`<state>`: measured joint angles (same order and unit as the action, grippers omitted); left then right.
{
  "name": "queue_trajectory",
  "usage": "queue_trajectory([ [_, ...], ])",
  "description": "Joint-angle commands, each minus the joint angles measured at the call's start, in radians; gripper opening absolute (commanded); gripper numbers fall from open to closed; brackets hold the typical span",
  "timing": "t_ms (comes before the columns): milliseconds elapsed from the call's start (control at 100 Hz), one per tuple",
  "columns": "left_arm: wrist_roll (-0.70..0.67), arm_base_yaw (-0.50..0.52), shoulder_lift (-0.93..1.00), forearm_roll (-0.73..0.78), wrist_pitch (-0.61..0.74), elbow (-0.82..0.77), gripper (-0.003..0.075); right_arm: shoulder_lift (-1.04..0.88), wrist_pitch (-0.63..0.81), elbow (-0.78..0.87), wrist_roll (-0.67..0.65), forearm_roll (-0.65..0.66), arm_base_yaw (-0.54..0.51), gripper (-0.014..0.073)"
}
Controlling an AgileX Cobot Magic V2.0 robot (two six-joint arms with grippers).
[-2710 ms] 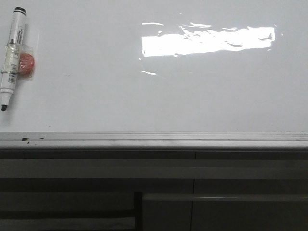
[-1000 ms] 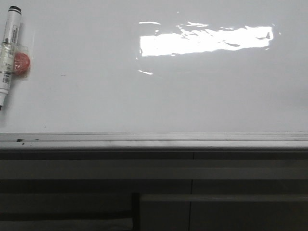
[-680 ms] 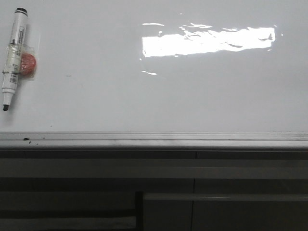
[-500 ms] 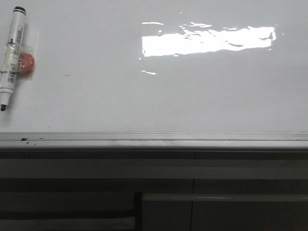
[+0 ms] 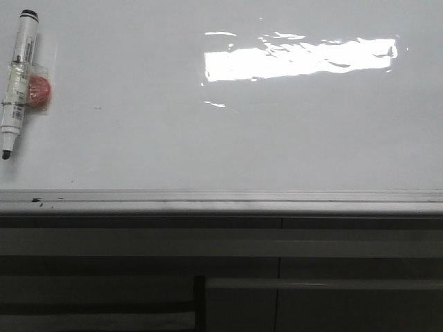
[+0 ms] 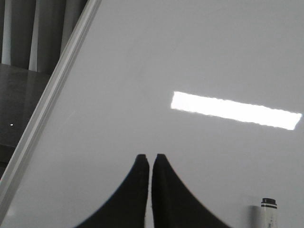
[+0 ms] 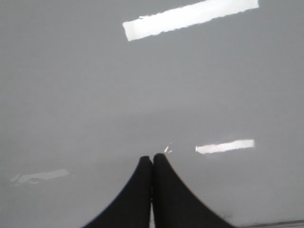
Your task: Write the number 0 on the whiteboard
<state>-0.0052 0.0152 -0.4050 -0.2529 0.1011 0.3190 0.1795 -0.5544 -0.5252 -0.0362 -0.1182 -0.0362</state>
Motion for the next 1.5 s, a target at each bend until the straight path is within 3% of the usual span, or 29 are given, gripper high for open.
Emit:
queue_trajectory([
  [0, -0.010, -0.001, -0.015, 0.010, 0.084, 0.035, -0.0017, 0.022, 0.113, -0.032, 0.001, 0.007, 0.007, -0.0057],
  [100, -0.010, -0.021, -0.015, 0.161, -0.002, 0.052, 0.0076, 0.034, 0.146, -0.032, 0.001, 0.027, 0.025, -0.0057],
  [160, -0.010, -0.048, -0.015, 0.236, -0.074, 0.068, 0.0208, 0.046, 0.151, -0.032, 0.001, 0.027, 0.039, -0.0057],
  [250, -0.010, -0.102, -0.017, 0.218, -0.085, 0.073, 0.0413, 0.057, 0.156, -0.015, 0.001, 0.027, 0.067, -0.0057],
  [320, -0.010, -0.146, -0.017, 0.147, -0.081, 0.073, 0.0483, 0.058, 0.144, 0.022, 0.001, 0.029, 0.078, -0.0057],
  [480, -0.012, -0.206, -0.050, 0.068, 0.083, 0.032, 0.0413, 0.058, 0.131, 0.127, 0.001, -0.020, 0.078, -0.0057],
  [700, -0.010, -0.327, -0.158, 0.122, -0.041, 0.032, 0.0378, 0.058, 0.164, 0.156, 0.013, -0.047, 0.078, -0.0057],
  [940, -0.010, -0.471, -0.337, 0.118, -0.036, 0.030, 0.0378, 0.058, 0.245, 0.156, 0.025, -0.047, 0.078, -0.0057],
  [1180, -0.010, -0.489, -0.564, 0.021, 0.102, 0.028, 0.0378, 0.058, 0.271, 0.156, 0.025, -0.047, 0.078, -0.0057],
  [1490, -0.010, -0.491, -0.653, 0.012, 0.274, 0.028, 0.0378, 0.058, 0.289, 0.154, 0.025, -0.047, 0.078, -0.0057],
])
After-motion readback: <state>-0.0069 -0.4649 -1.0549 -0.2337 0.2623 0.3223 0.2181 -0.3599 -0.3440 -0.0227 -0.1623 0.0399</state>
